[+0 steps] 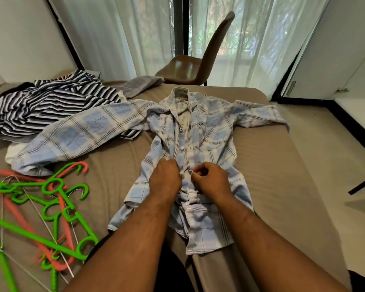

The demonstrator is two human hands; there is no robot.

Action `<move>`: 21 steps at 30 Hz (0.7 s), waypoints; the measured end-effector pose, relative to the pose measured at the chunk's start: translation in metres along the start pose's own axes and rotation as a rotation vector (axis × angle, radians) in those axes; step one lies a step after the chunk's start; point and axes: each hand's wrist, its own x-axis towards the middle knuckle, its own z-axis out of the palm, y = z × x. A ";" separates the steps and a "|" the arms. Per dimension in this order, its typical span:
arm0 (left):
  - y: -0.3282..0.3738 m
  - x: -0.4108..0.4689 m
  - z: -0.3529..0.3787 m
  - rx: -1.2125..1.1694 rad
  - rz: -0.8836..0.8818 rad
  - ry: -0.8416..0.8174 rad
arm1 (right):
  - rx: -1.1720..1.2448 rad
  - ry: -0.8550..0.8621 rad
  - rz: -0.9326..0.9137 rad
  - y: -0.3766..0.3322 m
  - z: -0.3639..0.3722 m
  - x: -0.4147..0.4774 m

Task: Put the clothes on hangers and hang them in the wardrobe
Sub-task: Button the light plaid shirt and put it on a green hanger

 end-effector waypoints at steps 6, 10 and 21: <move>0.002 -0.001 -0.001 -0.127 0.009 -0.006 | 0.234 -0.049 0.150 0.001 -0.004 0.009; 0.008 0.004 -0.004 -0.346 -0.007 -0.006 | 0.615 -0.172 0.320 -0.008 -0.022 0.006; 0.008 0.010 -0.006 -0.464 -0.008 -0.109 | 0.628 -0.145 0.171 -0.008 -0.013 0.002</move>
